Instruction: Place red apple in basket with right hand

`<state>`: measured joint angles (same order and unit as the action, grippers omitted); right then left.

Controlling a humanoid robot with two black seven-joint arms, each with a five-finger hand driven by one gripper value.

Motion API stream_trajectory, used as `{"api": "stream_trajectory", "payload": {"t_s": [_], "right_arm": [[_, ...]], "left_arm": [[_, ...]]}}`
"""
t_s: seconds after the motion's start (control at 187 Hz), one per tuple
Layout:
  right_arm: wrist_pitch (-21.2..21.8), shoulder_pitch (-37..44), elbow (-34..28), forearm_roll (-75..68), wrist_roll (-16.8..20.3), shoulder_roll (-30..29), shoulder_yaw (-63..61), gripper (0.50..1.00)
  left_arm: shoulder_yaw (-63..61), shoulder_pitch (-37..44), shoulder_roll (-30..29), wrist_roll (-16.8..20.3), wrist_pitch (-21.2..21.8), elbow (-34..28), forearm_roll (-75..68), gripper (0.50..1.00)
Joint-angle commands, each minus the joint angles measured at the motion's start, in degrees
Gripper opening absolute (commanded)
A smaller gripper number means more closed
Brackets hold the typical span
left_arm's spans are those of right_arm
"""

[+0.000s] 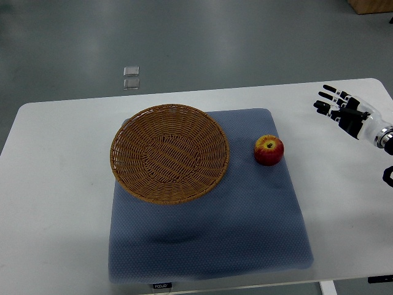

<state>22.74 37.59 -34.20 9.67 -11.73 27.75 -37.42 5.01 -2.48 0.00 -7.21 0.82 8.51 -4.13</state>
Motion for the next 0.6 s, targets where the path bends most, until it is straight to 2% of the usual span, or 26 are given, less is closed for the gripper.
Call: {"api": "stream_trajectory", "payload": {"t_s": [0.0,0.566,0.593], "right_arm": [[0.5,0.0,-0.1,0.0,0.1,-0.1,0.0,0.928],[1.1,2.9,-0.5,5.4,0.0,0.8,0.9,0.928],[2.9,4.2,-0.5,9.8,-0.5,0.4,0.9,0.926]], "left_arm": [[0.0,0.1,0.0,-0.1,0.1,-0.1,0.0,1.0],[0.0,0.2,0.0,0.0,0.1,0.1,0.0,1.0],[0.1,0.2,0.0,0.0,0.1,0.3,0.0,1.0]]}}
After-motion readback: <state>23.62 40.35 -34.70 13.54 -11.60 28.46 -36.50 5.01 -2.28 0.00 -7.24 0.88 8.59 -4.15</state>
